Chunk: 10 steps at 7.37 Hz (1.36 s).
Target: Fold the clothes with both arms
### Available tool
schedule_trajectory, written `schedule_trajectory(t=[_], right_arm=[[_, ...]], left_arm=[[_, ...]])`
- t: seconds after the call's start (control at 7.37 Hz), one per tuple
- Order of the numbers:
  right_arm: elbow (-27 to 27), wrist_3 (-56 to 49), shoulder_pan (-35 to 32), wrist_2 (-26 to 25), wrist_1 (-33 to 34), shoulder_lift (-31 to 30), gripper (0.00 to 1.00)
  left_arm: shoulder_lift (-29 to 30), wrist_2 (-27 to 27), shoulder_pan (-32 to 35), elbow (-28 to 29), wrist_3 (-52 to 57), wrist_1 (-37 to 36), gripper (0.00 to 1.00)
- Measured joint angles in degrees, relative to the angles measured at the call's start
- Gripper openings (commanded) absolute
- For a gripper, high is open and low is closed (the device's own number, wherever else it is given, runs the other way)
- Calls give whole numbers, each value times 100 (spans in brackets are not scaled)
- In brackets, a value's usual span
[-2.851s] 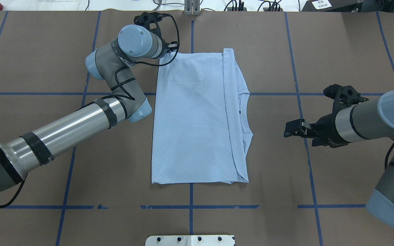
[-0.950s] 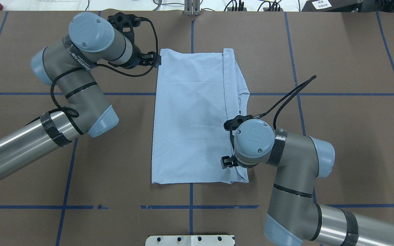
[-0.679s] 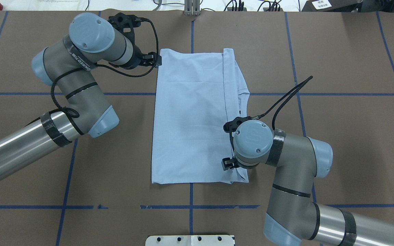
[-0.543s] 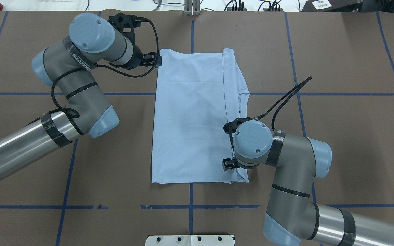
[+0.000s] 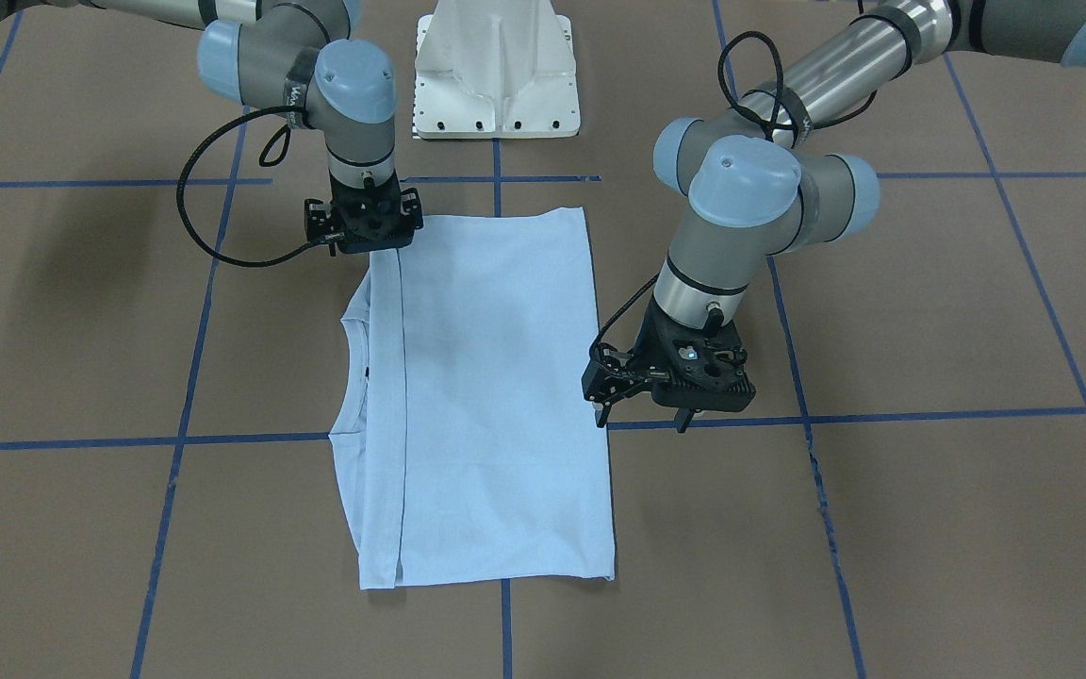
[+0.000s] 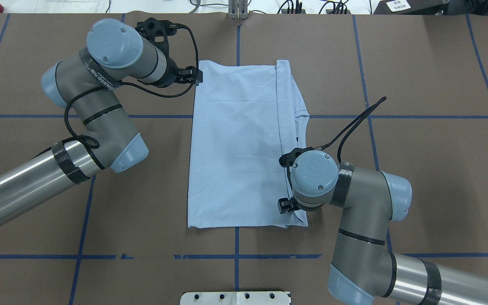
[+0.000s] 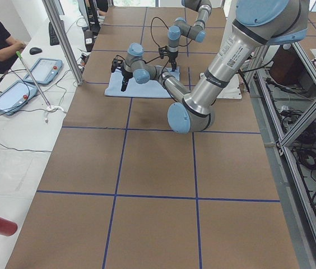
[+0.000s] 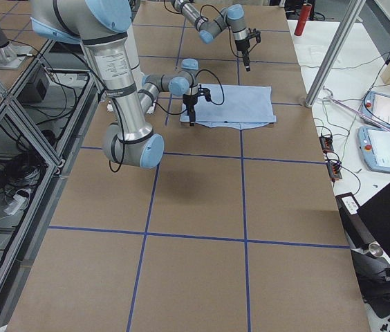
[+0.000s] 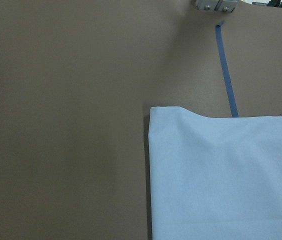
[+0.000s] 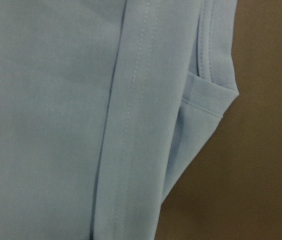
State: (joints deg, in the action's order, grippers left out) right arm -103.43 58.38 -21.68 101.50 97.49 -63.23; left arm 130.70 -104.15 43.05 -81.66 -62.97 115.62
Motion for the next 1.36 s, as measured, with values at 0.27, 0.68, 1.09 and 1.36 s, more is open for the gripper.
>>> schedule_trajectory(t=[0.27, 0.68, 1.09, 1.36], right_arm=[[5, -2, 7, 1, 6, -11, 100], [6, -2, 19, 1, 7, -29, 100], [-22, -264, -94, 5, 3, -131, 100], [-57, -533, -299, 39, -5, -331, 100]], left_arm=[[4, 0, -12, 0, 0, 6, 100], [14, 0, -18, 1, -5, 13, 100], [36, 0, -55, -8, -11, 13, 100], [58, 2, -107, -18, -19, 13, 100]])
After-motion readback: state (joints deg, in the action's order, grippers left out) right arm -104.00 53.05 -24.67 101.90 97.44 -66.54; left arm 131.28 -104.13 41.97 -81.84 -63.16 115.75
